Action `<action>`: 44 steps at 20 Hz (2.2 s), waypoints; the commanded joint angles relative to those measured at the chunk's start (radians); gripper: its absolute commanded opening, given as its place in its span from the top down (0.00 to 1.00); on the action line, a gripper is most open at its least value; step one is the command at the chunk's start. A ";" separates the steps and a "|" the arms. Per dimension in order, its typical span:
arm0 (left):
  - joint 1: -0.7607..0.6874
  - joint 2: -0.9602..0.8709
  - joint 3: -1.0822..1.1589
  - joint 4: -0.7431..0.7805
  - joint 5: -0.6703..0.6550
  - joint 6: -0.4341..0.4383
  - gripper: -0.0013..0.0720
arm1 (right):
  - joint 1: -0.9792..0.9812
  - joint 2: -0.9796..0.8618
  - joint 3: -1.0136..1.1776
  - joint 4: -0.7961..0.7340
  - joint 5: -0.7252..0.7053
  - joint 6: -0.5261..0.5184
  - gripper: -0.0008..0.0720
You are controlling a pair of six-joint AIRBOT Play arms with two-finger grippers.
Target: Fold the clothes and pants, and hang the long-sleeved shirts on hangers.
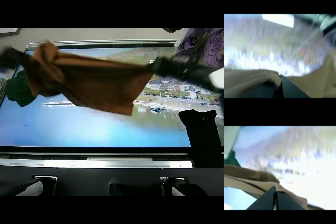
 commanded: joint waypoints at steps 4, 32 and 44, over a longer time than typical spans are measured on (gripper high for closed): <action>0.107 0.228 0.391 0.063 -0.120 -0.024 0.96 | -0.001 0.157 0.504 -0.197 0.177 0.060 0.94; -0.126 -0.683 -0.046 0.100 0.030 -0.022 0.94 | 0.001 -0.967 0.512 -0.087 0.104 0.312 0.94; 0.196 -0.434 0.014 0.129 -0.288 0.019 0.09 | -0.002 -0.708 0.510 -0.382 0.666 0.030 0.16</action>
